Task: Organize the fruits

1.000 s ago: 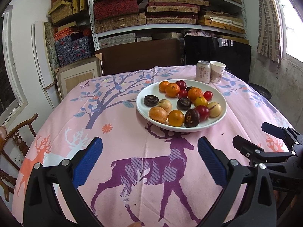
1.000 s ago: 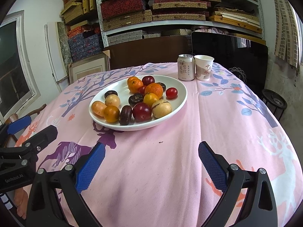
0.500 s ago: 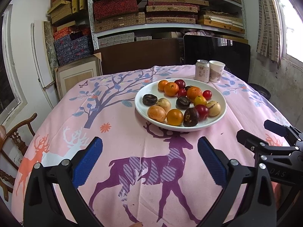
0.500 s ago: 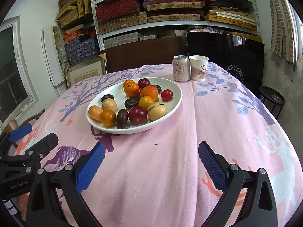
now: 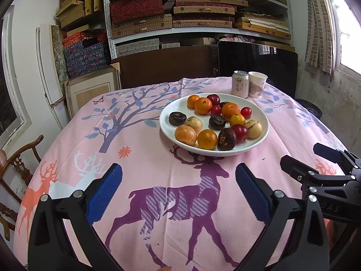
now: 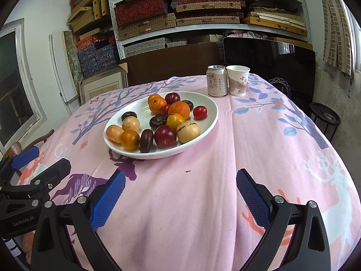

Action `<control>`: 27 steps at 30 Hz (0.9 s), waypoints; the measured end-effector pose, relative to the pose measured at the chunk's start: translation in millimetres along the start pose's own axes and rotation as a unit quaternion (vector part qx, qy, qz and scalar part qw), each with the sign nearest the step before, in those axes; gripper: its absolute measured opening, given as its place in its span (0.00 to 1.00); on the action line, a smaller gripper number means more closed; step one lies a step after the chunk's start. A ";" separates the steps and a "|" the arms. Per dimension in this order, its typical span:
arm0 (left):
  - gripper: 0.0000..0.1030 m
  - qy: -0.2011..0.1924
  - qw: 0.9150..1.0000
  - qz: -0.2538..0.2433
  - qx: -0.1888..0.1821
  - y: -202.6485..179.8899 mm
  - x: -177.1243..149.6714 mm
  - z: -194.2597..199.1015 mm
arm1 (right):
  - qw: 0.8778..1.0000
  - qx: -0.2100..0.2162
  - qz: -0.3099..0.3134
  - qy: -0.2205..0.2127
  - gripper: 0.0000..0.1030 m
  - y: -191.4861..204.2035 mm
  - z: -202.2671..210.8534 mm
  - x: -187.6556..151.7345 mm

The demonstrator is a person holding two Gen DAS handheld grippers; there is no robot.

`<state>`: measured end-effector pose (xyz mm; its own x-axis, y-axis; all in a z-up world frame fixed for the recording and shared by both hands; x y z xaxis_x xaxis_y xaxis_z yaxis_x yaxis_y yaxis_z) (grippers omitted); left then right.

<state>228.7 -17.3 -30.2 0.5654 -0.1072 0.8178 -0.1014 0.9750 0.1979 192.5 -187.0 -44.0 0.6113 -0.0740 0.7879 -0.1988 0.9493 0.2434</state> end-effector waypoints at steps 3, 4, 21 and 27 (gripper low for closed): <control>0.96 -0.001 1.000 0.000 -0.001 0.0 0.1 0.1 | 1.000 0.000 -0.001 0.001 0.97 0.2 -0.1 -0.1; 0.96 -0.002 1.000 0.000 -0.002 -0.5 0.0 0.2 | 1.000 0.000 -0.001 0.000 0.97 0.3 0.0 -0.1; 0.96 -0.009 1.000 0.005 -0.004 1.9 1.2 2.6 | 1.000 0.000 -0.001 0.000 0.97 0.1 -0.1 0.0; 0.96 -0.005 1.000 0.008 -0.004 3.4 0.9 0.7 | 1.000 0.000 -0.001 0.001 0.97 -0.2 -0.1 0.1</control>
Point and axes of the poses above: each gripper's, at about its wrist camera, not at the fingertips, and z roughly against the way its jaws point, y to its left, x to its top, the point moved 6 cm from there along -z, roughly the way its jaws point, and after that the axes turned 10 degrees about x, right-handed, at the moved point
